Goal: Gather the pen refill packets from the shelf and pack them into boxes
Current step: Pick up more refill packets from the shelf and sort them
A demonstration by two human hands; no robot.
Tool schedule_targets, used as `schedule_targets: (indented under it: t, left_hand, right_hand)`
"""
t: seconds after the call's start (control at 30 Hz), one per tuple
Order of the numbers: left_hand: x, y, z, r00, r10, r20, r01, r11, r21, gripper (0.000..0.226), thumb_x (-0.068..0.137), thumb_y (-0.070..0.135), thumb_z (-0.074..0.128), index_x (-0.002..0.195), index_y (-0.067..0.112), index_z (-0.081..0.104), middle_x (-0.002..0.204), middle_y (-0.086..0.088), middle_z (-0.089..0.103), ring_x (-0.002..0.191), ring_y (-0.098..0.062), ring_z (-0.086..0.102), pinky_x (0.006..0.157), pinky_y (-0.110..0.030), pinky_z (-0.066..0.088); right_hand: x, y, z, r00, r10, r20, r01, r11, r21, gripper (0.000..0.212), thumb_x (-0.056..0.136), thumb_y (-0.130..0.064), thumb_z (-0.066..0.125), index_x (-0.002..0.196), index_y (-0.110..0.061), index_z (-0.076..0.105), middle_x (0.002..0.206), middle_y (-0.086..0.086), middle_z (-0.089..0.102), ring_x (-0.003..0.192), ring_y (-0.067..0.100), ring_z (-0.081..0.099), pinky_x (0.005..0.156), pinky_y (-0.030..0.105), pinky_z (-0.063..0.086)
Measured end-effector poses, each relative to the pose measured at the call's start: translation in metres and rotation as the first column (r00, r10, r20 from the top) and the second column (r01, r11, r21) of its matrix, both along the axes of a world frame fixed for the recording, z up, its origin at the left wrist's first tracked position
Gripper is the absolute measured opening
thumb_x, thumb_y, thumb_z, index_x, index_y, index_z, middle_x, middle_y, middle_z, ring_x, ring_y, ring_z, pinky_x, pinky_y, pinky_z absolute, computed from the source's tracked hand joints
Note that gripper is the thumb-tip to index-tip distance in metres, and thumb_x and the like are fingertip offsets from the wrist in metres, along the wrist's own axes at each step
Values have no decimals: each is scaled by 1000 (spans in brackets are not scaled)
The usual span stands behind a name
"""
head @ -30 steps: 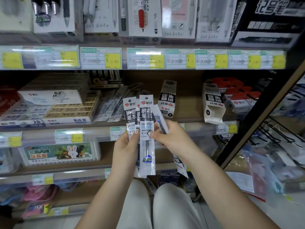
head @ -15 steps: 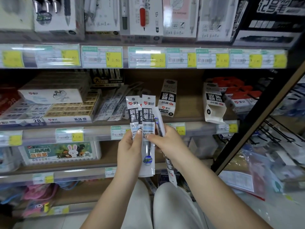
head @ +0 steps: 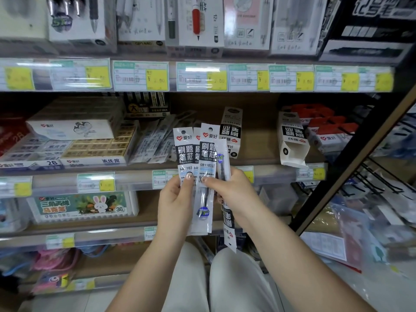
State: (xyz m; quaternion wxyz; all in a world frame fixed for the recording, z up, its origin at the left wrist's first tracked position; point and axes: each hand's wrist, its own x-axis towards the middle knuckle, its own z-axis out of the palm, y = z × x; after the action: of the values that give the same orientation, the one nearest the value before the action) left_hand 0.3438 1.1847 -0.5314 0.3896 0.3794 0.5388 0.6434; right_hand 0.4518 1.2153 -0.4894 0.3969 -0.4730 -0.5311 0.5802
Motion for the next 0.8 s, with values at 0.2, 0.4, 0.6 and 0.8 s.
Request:
schedule_targets:
  t: [0.2, 0.4, 0.6, 0.8]
  left_hand:
    - [1, -2, -1, 996, -92, -2, 92, 996, 10, 17, 94, 26, 55, 100, 29, 71, 102, -1, 73, 99, -23, 68, 93, -55, 49]
    - [3, 0, -3, 997, -81, 12, 80, 995, 55, 21, 85, 30, 56, 100, 34, 69, 105, -1, 72, 102, -24, 67, 94, -55, 48]
    - [3, 1, -6, 997, -81, 11, 81, 995, 62, 21, 88, 28, 54, 105, 28, 68, 103, -6, 72, 98, -30, 67, 91, -58, 49]
    - [1, 4, -9, 995, -99, -2, 100, 994, 43, 26, 80, 39, 59, 103, 30, 67, 102, -8, 72, 94, -36, 67, 88, -62, 49]
  right_hand:
    - [2, 3, 5, 999, -8, -38, 8, 1000, 10, 15, 86, -3, 62, 100, -10, 66, 80, 0, 68, 49, -2, 58, 41, 16, 40]
    - [2, 2, 4, 999, -8, -40, 8, 1000, 6, 19, 87, -2, 62, 103, -10, 66, 91, 3, 71, 59, 2, 62, 45, 15, 44]
    - [2, 3, 3, 1000, 7, -23, -7, 1000, -2, 21, 84, 0, 65, 101, -11, 67, 95, 4, 73, 77, 12, 69, 60, 21, 53]
    - [3, 7, 2, 1000, -7, 20, 7, 1000, -24, 19, 83, -3, 67, 98, -15, 66, 92, 1, 73, 62, 4, 63, 48, 15, 44]
